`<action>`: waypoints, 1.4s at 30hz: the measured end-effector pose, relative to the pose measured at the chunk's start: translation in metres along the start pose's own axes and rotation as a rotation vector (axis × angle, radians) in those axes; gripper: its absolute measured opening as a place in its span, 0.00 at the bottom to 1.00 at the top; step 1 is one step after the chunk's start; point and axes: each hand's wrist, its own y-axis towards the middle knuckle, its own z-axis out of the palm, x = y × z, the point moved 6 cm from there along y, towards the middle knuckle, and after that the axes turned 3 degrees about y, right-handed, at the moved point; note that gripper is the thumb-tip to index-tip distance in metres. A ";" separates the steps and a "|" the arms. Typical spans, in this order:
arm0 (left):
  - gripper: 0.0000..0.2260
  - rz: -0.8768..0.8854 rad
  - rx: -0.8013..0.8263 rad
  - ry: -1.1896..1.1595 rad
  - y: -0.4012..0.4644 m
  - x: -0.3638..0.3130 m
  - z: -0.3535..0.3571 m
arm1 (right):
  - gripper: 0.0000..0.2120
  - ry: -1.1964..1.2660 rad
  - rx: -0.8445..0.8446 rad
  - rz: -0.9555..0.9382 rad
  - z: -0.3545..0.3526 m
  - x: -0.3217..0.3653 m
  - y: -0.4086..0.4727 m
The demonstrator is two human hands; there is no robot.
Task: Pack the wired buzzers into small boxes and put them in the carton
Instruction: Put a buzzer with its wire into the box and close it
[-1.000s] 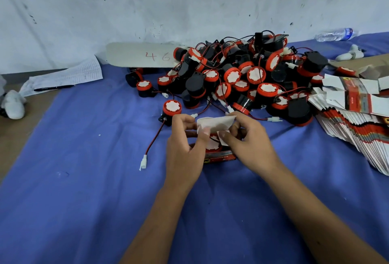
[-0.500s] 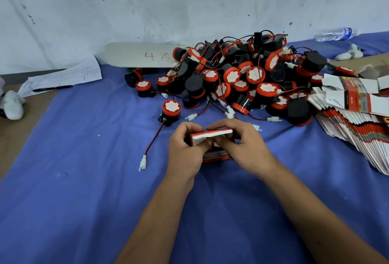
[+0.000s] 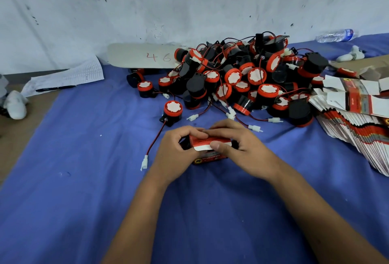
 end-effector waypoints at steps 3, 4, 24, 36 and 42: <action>0.18 -0.031 0.176 -0.008 -0.003 0.005 -0.010 | 0.15 -0.005 -0.015 -0.007 0.000 -0.003 0.001; 0.20 -0.048 0.211 -0.012 -0.004 0.006 -0.012 | 0.14 -0.015 -0.033 -0.012 0.000 -0.004 0.001; 0.13 -0.015 0.120 0.083 -0.002 0.006 -0.017 | 0.15 0.027 -0.155 0.026 0.000 -0.001 0.000; 0.14 0.001 0.142 0.145 -0.002 0.004 -0.018 | 0.15 0.186 -0.092 0.087 0.003 -0.008 0.002; 0.15 -0.008 0.140 0.170 -0.002 0.000 -0.017 | 0.14 0.221 -0.005 0.068 -0.001 -0.008 0.002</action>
